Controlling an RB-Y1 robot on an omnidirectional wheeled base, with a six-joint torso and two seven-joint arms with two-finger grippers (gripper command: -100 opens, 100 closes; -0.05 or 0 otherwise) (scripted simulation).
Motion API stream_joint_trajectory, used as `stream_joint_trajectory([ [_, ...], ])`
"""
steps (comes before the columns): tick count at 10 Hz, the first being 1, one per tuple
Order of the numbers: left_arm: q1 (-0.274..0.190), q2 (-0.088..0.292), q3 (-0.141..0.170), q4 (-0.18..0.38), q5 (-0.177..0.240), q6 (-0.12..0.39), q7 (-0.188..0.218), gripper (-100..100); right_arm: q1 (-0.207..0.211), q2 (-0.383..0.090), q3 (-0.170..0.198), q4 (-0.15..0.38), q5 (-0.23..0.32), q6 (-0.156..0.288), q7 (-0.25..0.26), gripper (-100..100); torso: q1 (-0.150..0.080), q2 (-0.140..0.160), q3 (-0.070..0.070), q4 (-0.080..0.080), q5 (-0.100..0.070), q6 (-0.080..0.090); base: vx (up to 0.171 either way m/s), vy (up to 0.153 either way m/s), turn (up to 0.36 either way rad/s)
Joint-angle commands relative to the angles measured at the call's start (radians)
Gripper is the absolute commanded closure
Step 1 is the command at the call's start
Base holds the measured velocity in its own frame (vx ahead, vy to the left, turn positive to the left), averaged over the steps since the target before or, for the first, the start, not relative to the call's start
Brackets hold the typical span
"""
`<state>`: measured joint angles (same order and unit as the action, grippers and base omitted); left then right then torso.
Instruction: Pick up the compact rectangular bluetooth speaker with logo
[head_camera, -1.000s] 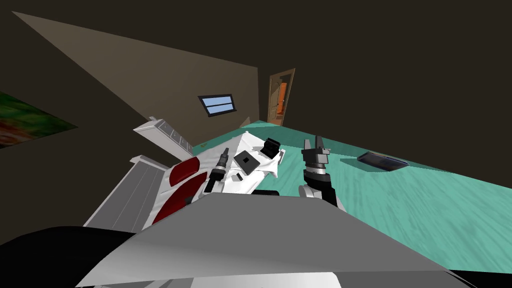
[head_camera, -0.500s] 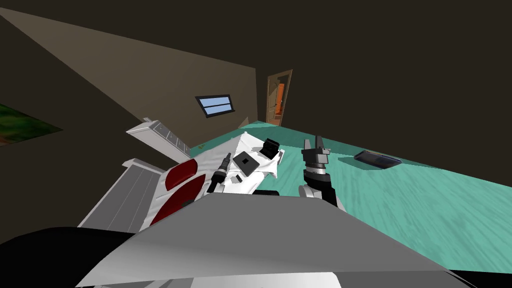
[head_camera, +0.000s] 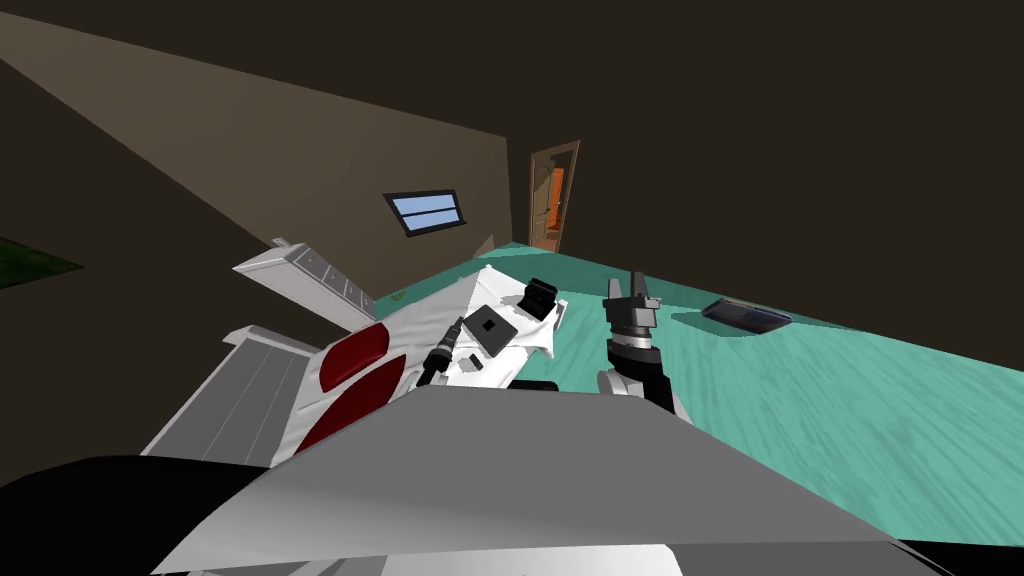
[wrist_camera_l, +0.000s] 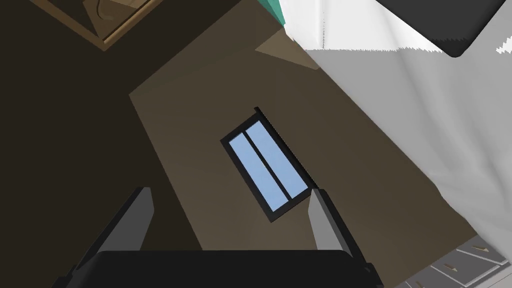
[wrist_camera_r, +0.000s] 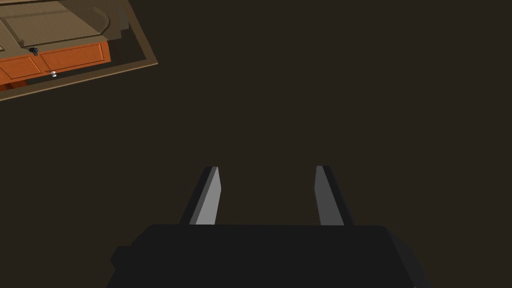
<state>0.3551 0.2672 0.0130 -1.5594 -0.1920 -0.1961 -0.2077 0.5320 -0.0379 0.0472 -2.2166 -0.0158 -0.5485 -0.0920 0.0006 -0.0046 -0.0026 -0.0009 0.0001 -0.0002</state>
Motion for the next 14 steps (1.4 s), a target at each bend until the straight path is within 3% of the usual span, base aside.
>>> stream_joint_trajectory([
  [1,-0.002,0.005,-0.002,0.043,-0.008,0.015,-0.002,-100,0.000,0.000,0.000,0.000,0.000,0.000,0.000,0,0.000,0.000,0.000,0.000,0.000,0.000,0.059,0.012,-0.023],
  [5,-0.002,0.019,-0.021,0.174,-0.041,0.078,-0.011,-100,0.000,0.000,0.000,0.000,0.000,0.000,0.000,0,-0.001,0.000,0.000,0.000,0.000,0.000,0.068,0.003,-0.062],
  [7,-0.002,0.019,-0.021,0.193,-0.041,0.078,-0.011,-100,0.000,0.000,0.000,0.000,0.000,0.000,0.000,0,-0.001,0.000,0.000,0.000,0.000,0.000,0.049,0.002,-0.002],
  [14,0.008,0.031,-0.059,0.384,-0.069,0.162,-0.011,-100,0.000,0.000,0.000,0.000,0.000,0.000,0.000,0,-0.002,-0.002,-0.001,0.000,0.000,0.000,0.082,-0.007,-0.051],
])
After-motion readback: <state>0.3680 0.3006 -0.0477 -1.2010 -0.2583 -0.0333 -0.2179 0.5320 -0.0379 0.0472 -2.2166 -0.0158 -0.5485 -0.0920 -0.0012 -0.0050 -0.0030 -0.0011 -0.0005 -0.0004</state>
